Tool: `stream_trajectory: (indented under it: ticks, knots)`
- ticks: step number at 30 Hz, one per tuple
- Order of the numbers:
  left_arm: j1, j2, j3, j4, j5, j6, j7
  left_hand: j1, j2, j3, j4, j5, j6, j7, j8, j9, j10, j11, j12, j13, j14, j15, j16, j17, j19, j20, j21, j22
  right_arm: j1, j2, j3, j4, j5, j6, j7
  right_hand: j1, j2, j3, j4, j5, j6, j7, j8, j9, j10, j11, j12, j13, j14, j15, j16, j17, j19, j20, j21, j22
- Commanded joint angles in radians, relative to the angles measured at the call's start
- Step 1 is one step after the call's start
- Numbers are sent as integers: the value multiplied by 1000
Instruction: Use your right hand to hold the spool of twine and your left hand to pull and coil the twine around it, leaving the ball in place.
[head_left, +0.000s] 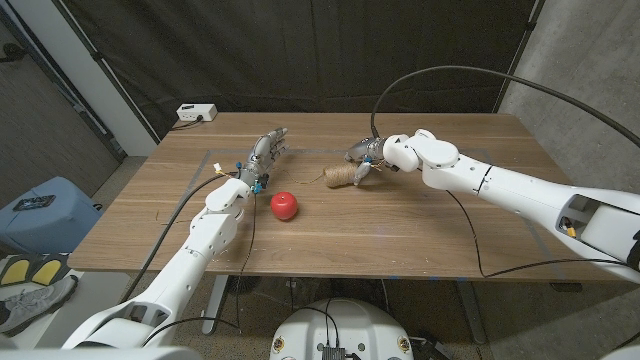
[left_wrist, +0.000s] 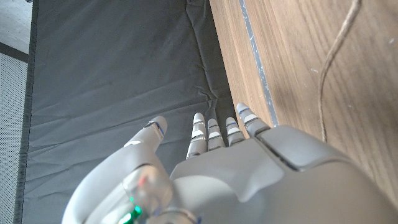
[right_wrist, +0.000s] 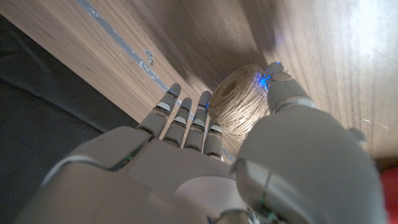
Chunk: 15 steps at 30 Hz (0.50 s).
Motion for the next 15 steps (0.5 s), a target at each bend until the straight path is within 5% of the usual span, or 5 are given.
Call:
stream_trajectory:
  ticks: [1, 15]
  knots:
    - [11, -4, -3, -10, -1, 0, 4, 9, 0, 0, 4, 4, 9, -1, 0, 5, 7, 4, -1, 5, 1, 10, 9, 3, 3, 2, -2, 6, -8, -1, -6, -24, -24, -30, 16, 18, 3, 8, 2, 5, 24, 0, 8, 6, 21, 1, 13, 6, 21, -68, 8, 2, 17, -1, 6, 3]
    - [18, -13, -1, -14, -4, -4, 2, 10, 1, 1, 7, 4, 10, -1, 0, 5, 8, 5, -1, 5, 2, 9, 9, 3, 3, 3, -2, 6, -8, -9, -8, -70, -40, -66, 66, 22, 3, 11, 6, 6, 22, 7, 5, 8, 12, 9, 15, 14, 26, -65, 3, 5, 22, -2, 5, 4]
